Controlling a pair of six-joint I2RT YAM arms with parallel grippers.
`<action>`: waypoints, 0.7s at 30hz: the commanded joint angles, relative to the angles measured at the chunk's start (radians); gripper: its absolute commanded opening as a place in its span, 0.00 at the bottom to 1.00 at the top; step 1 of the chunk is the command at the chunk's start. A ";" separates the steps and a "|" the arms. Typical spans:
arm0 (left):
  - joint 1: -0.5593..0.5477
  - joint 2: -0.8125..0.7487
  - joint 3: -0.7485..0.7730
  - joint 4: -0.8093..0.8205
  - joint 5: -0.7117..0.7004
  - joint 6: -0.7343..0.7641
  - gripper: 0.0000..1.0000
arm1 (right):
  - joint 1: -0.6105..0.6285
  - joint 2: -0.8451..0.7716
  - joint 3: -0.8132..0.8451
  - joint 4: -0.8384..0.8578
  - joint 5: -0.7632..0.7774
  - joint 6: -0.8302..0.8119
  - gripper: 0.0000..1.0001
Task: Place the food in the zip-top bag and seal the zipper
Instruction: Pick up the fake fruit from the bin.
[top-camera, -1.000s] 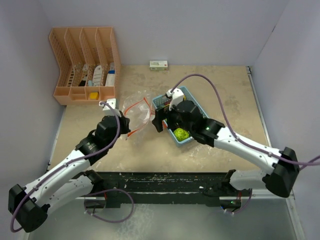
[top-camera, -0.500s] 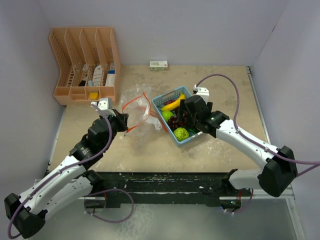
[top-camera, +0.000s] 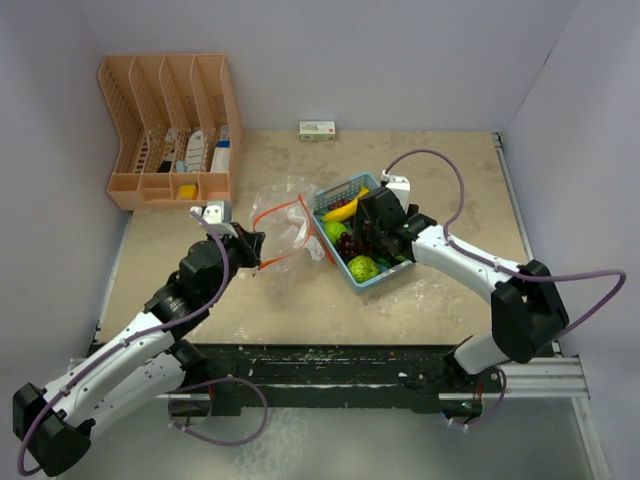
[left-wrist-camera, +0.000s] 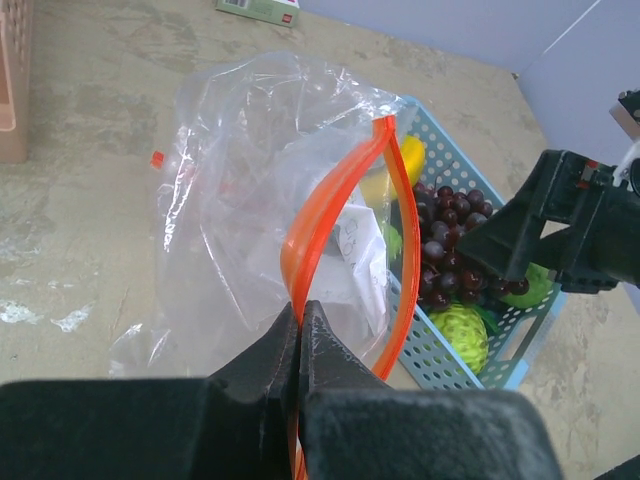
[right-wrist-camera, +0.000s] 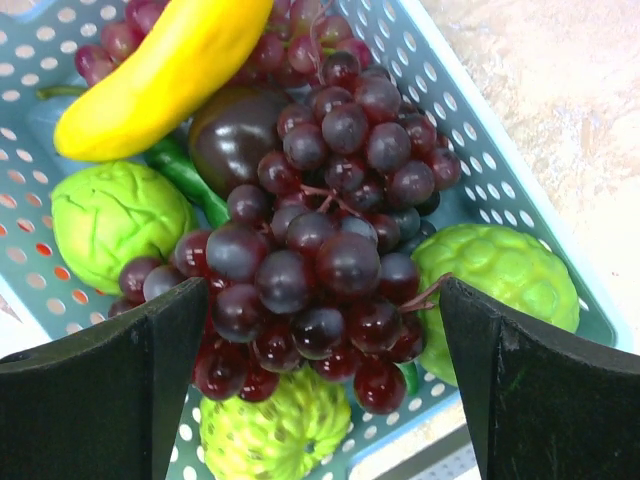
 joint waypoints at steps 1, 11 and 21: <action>-0.001 -0.020 -0.014 0.075 0.031 -0.006 0.00 | -0.014 0.017 0.020 0.100 0.044 -0.007 1.00; -0.001 -0.028 -0.026 0.068 0.047 -0.020 0.00 | -0.015 0.136 -0.001 0.175 -0.031 -0.014 0.92; -0.001 -0.016 -0.025 0.073 0.054 -0.026 0.00 | -0.014 0.038 -0.008 0.134 0.060 -0.036 0.13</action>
